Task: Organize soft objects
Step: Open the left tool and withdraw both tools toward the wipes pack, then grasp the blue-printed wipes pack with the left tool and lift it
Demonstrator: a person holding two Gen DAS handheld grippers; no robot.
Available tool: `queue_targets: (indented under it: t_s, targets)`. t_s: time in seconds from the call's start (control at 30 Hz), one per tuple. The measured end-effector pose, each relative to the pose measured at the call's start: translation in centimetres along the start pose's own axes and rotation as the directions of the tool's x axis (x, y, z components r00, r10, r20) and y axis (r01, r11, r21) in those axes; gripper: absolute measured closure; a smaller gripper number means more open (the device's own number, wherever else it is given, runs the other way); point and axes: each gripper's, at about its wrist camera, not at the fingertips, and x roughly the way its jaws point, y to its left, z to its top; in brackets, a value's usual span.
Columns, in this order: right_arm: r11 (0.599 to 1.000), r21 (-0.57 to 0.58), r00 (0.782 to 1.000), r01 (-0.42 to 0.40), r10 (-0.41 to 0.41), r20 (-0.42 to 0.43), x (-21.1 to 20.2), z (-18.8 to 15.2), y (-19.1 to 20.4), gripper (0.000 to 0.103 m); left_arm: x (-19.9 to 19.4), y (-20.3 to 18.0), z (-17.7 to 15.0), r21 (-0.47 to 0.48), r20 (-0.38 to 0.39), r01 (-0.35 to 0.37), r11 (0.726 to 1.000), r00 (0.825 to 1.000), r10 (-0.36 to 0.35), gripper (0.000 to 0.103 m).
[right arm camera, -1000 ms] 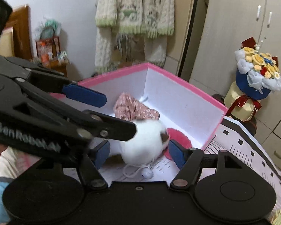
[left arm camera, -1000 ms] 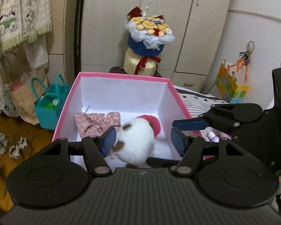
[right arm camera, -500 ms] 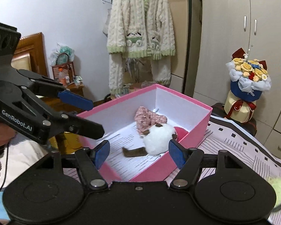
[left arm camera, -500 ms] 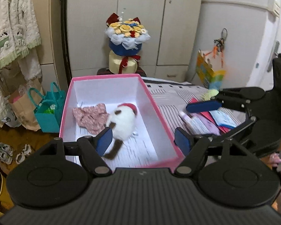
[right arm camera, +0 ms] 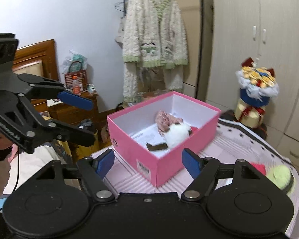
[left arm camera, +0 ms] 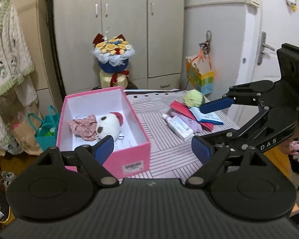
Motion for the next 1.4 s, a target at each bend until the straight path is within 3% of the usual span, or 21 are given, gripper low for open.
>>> queue_targets:
  t_s: [0.17, 0.4, 0.6, 0.9, 1.1, 1.27, 1.4]
  targets:
    - [0.999, -0.021, 0.999, 0.036, -0.036, 0.019, -2.6, -3.2, -0.4, 0.024, 1.1, -2.0, -1.0, 0.033, -0.015, 0.02, 0.999, 1.0, -0.019, 0.015]
    - [0.993, 0.059, 0.995, 0.104, -0.104, 0.004, -5.3, -7.8, -3.0, 0.024, 5.5, -4.7, -1.9, 0.068, -0.081, 0.09, 0.994, 0.993, -0.085, 0.015]
    - [0.98, 0.138, 0.99, 0.142, -0.142, -0.009, -6.2, -11.2, -6.3, 0.024, 9.5, -6.2, -2.3, 0.065, -0.076, 0.158, 0.985, 0.985, -0.153, 0.015]
    - [0.942, 0.274, 0.979, 0.193, -0.203, 0.005, -4.6, -14.9, -12.3, 0.024, 15.1, -9.0, -1.9, 0.083, -0.033, 0.226, 0.971, 0.974, -0.224, 0.017]
    - [0.912, 0.327, 0.962, 0.246, -0.271, 0.03, -3.1, -16.6, -16.7, 0.024, 19.6, -9.7, -1.0, 0.016, -0.037, 0.274, 0.961, 0.961, -0.274, 0.019]
    - [0.879, 0.422, 0.965, 0.222, -0.259, 0.031, -1.6, -17.4, -20.5, 0.024, 23.2, -10.5, 0.3, -0.024, -0.018, 0.262, 0.965, 0.965, -0.263, 0.021]
    - [0.844, 0.502, 0.972, 0.19, -0.234, 0.025, 0.2, -17.5, -22.8, 0.024, 25.8, -11.8, 1.3, -0.003, -0.007, 0.263, 0.965, 0.965, -0.263, 0.03]
